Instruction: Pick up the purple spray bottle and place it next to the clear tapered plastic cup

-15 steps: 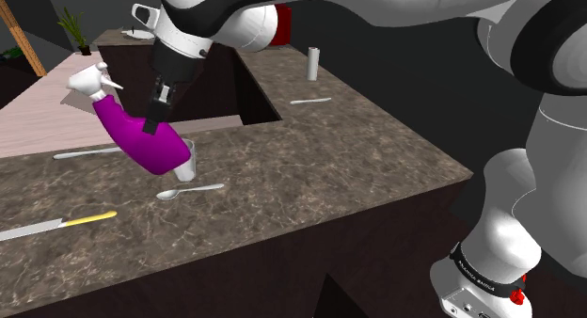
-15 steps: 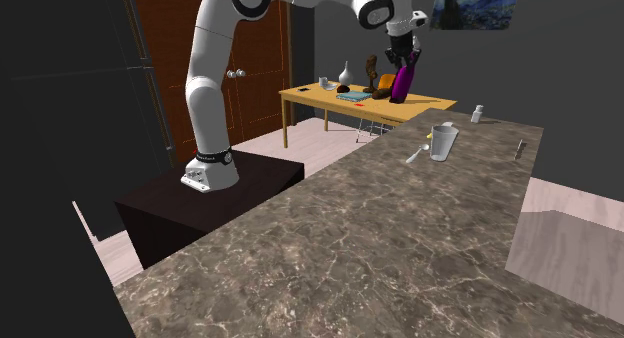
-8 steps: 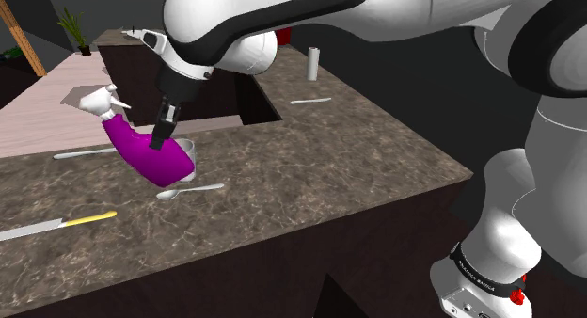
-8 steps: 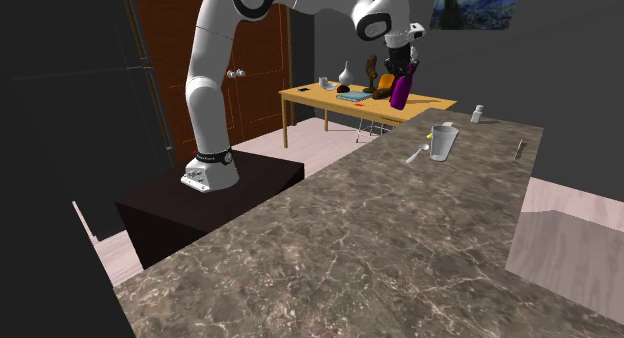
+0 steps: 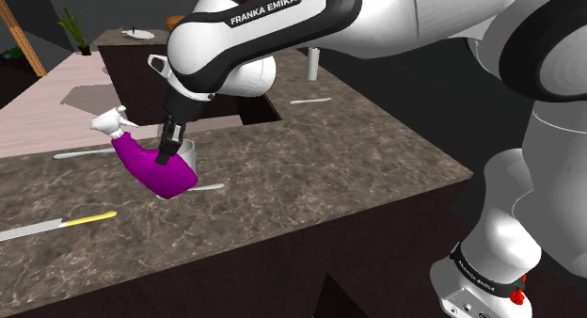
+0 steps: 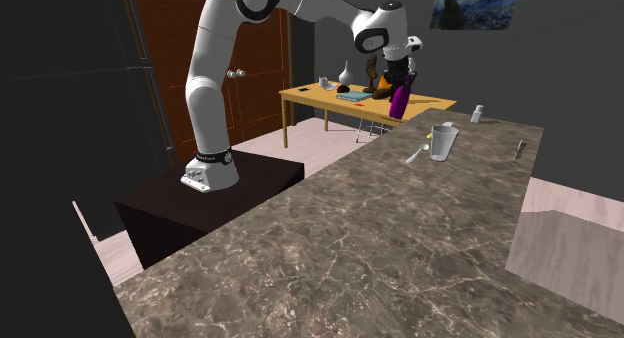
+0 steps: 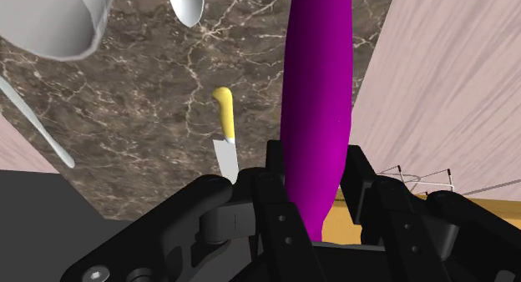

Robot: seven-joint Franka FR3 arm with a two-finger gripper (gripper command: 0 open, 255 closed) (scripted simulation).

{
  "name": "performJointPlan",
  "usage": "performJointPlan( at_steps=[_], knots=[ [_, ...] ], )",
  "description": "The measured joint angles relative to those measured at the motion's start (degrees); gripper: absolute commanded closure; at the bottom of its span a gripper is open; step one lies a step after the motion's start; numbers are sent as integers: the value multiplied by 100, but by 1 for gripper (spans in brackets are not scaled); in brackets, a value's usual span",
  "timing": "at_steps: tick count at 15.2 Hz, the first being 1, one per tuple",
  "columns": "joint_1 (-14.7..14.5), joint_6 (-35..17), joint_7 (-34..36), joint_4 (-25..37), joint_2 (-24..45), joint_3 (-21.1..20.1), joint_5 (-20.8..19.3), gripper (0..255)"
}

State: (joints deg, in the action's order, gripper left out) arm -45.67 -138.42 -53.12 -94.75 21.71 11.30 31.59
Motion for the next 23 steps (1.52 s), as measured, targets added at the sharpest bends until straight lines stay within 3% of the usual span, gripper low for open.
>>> performJointPlan(
  at_steps=[23],
  knots=[
    [256,-1198,-1001,-467,827,-461,868,255]
  ],
)
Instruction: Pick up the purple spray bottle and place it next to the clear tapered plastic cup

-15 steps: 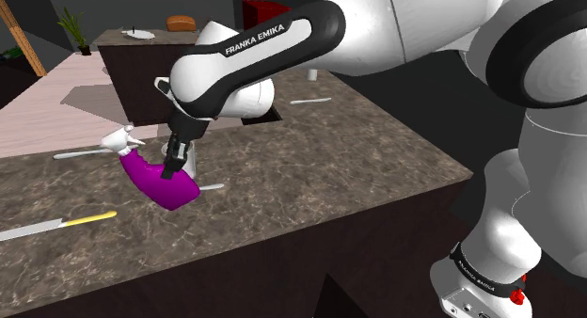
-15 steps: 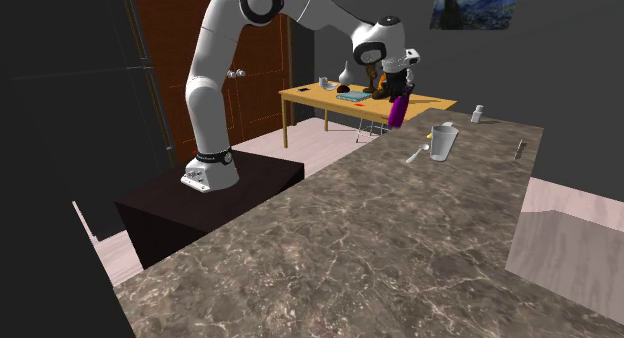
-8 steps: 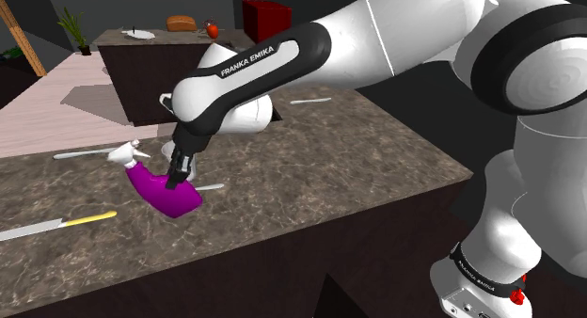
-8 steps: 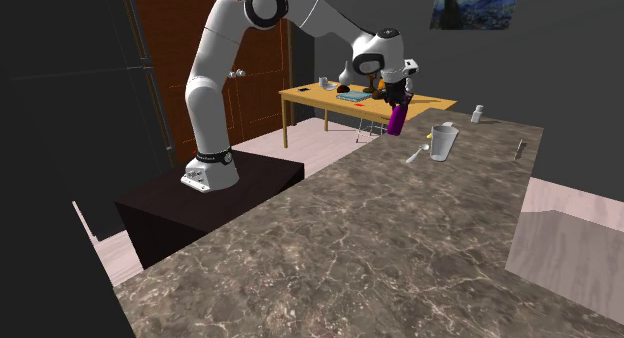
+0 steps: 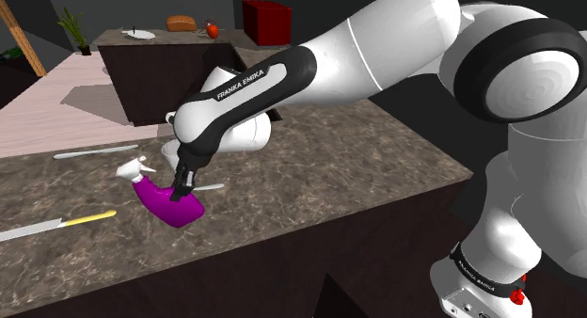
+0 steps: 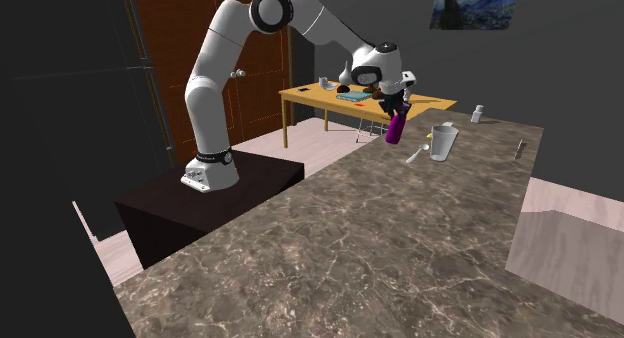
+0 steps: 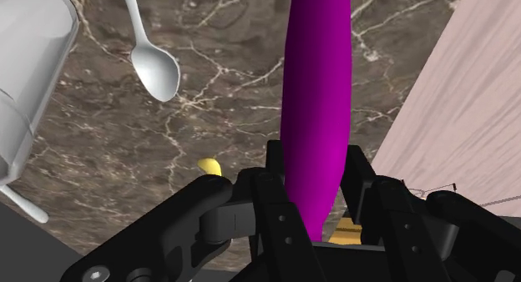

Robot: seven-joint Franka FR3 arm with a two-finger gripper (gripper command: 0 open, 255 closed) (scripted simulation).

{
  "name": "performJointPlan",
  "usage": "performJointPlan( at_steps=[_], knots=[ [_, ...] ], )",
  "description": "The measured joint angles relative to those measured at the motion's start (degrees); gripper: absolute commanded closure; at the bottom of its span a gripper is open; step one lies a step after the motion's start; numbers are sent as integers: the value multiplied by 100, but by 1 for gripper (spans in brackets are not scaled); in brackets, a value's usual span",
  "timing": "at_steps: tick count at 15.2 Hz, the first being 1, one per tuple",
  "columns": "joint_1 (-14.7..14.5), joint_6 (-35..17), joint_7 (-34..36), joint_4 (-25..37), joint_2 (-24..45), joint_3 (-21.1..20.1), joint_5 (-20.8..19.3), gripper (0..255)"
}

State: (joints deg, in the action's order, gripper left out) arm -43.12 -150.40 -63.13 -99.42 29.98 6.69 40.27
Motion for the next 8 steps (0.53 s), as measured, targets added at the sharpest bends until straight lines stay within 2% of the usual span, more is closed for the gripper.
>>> performJointPlan(
  at_steps=[6,7,8],
  knots=[
    [0,-43,-18,6,9,-12,22,255],
    [2,-45,-19,18,18,-14,24,0],
    [0,-52,-25,2,30,-21,31,0]
  ],
)
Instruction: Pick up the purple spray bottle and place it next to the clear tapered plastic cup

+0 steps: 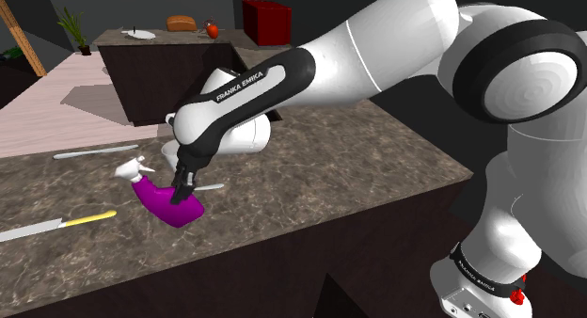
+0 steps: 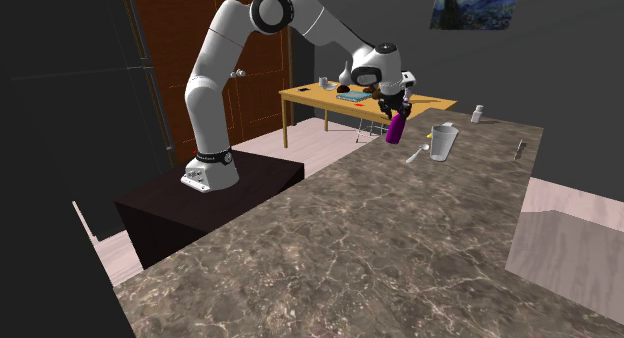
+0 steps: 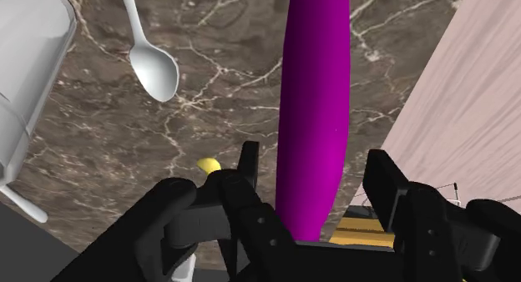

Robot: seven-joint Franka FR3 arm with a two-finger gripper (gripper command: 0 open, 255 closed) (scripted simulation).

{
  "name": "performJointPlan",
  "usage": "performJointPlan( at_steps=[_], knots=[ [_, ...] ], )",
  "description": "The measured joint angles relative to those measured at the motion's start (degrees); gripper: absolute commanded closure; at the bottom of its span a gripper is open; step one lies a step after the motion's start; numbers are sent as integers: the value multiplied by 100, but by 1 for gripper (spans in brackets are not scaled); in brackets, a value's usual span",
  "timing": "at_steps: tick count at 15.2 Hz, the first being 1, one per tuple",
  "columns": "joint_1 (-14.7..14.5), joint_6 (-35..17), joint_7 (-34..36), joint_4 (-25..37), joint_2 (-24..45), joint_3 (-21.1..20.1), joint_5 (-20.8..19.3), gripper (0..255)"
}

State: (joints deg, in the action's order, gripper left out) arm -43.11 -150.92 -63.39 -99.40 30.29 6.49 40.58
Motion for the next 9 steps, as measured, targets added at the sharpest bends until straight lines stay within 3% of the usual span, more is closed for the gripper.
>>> performJointPlan(
  at_steps=[5,9],
  knots=[
    [0,9,1,-2,15,-1,-3,0],
    [-20,235,96,-346,-541,141,-167,0]
  ],
)
